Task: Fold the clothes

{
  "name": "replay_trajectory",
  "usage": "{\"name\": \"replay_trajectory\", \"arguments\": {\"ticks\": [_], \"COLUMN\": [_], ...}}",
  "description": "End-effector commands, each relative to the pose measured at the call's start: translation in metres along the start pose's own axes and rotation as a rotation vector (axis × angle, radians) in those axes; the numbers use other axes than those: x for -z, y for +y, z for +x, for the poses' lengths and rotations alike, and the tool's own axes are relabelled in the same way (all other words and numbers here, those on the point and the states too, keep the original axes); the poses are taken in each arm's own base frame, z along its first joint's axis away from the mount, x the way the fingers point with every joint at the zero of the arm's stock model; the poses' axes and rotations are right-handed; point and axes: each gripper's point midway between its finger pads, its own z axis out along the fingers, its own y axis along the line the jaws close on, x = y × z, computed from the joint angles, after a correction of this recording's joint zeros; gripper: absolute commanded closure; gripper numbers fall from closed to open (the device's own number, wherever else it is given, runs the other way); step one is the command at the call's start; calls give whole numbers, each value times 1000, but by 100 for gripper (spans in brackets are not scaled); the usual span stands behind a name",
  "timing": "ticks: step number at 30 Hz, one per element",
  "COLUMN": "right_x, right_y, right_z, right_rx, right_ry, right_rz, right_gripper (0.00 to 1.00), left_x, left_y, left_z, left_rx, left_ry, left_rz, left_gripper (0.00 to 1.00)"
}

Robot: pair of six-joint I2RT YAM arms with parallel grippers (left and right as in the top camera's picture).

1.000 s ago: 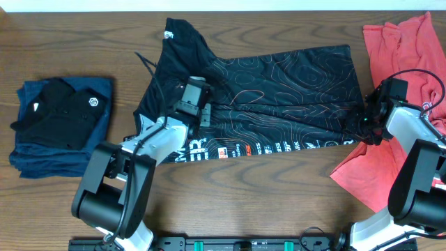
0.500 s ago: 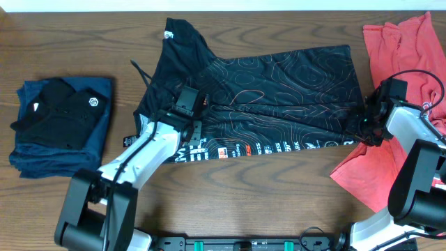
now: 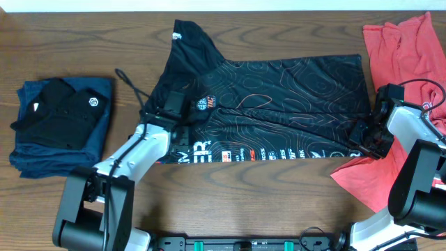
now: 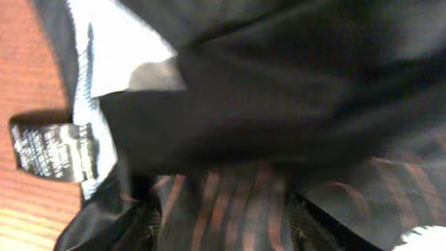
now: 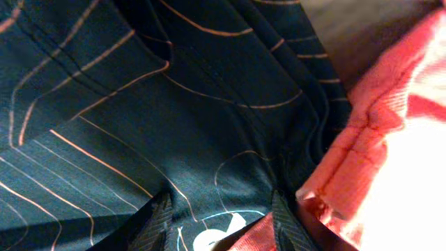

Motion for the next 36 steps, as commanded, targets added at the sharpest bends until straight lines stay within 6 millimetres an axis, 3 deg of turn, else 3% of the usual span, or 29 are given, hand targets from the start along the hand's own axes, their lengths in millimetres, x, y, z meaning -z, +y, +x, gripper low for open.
{"name": "replay_trajectory", "arguments": {"ticks": [1, 12, 27, 32, 36], "right_x": [-6, -5, -2, 8, 29], "right_y": [-18, -23, -30, -31, -29], "right_z": [7, 22, 37, 38, 32], "right_rx": [-37, -30, -23, -29, -50], "right_ry": [23, 86, 145, 130, 55], "right_rz": [81, 105, 133, 128, 93], "right_gripper": [55, 55, 55, 54, 53], "left_x": [-11, -27, -11, -5, 9], "left_y": [14, 32, 63, 65, 66], "left_z": [9, 53, 114, 112, 99], "left_rx": [62, 245, 344, 352, 368], "left_ry": [35, 164, 430, 412, 331], "left_rz": [-20, -20, -113, -107, -81], "left_gripper": [38, 36, 38, 39, 39]}}
